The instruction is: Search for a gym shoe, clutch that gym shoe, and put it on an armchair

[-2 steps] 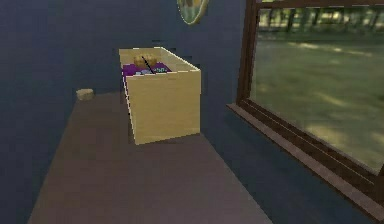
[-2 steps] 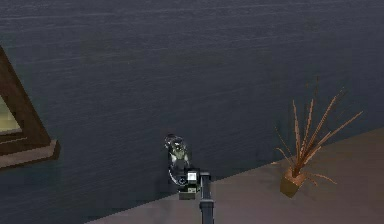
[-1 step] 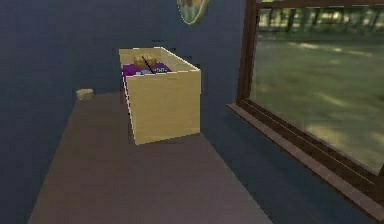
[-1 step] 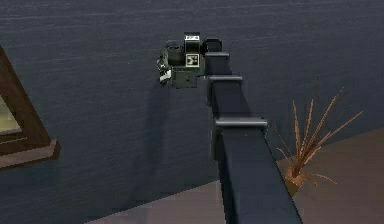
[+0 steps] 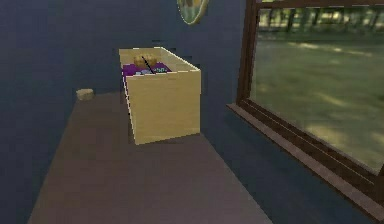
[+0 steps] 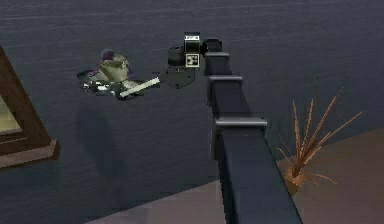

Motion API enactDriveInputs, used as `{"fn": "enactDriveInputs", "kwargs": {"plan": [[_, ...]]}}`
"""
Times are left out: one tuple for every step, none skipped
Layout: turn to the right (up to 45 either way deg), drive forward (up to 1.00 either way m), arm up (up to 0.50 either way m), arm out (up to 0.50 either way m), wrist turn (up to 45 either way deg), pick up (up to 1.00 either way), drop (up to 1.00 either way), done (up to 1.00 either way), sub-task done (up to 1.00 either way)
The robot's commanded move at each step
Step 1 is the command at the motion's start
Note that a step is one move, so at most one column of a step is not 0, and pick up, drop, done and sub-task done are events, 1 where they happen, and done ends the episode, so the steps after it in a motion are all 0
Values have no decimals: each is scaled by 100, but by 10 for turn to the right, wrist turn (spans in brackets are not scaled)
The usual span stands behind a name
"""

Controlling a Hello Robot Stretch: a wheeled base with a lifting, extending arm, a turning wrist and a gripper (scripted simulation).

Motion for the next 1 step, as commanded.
{"fn": "enactDriveInputs", "kwargs": {"plan": [[0, 0, 0, 0, -450, 0, 0, 0, 0]]}}
